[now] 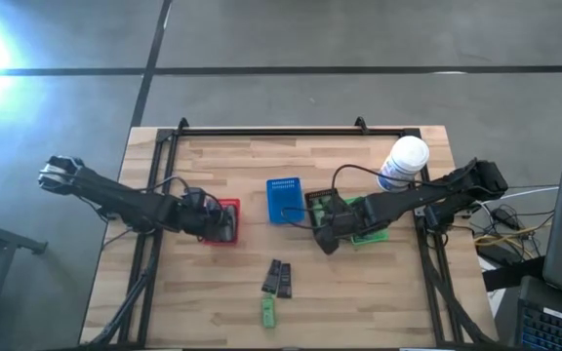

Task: Pick & Place Travel size toiletries
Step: Put the black deodorant into the orange bin, then put the green shampoo into the black bin

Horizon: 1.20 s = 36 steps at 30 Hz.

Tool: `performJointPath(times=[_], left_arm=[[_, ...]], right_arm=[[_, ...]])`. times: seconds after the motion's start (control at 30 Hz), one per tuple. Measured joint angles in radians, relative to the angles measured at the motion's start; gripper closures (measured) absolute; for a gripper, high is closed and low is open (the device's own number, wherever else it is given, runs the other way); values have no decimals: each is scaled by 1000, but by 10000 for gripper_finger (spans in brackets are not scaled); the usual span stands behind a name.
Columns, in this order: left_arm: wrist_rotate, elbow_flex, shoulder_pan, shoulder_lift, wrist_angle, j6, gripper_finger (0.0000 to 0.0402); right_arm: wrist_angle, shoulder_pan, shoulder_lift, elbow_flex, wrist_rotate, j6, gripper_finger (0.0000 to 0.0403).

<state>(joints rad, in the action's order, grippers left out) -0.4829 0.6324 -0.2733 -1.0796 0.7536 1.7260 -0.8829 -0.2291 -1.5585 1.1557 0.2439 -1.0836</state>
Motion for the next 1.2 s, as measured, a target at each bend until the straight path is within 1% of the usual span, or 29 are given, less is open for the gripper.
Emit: performJointPath(times=[0.2, 0.37, 0.5, 0.63, 0.7, 0.77, 0.83, 0.9, 0.97, 1.03, 1.13, 1.2], left_arm=[[64, 37, -1, 4, -3, -123, 63], [107, 40, -1, 4, 26, -165, 63], [112, 43, -1, 13, 82, -198, 63], [62, 69, -1, 46, 124, -289, 62], [12, 96, -1, 69, 143, -358, 62], [-46, 134, -1, 92, 157, -447, 62], [-75, 173, 0, 114, 142, -591, 62], [-61, 207, -1, 135, 93, -763, 62], [-3, 229, -5, 153, 48, -918, 62], [50, 247, -6, 166, 21, -1029, 62], [81, 259, -10, 183, 18, -1109, 62], [81, 260, -12, 196, 24, -1119, 62]], right_arm=[[0, -3, 0, 0, -61, 37, 88], [1, -7, 0, 0, -110, 37, 99], [35, -15, 0, 0, -154, 41, 105], [171, -23, -3, 0, -237, 43, 108], [263, -23, -14, 0, -279, 29, 107], [337, -22, -40, 0, -299, -3, 102], [386, -22, -72, 0, -320, -48, 97], [412, -25, -110, 1, -344, -112, 94], [402, -36, -158, 19, -348, -171, 92], [399, -51, -212, 63, -346, -224, 90], [333, -73, -308, 177, -320, -299, 90], [224, -81, -382, 271, -285, -340, 93]])
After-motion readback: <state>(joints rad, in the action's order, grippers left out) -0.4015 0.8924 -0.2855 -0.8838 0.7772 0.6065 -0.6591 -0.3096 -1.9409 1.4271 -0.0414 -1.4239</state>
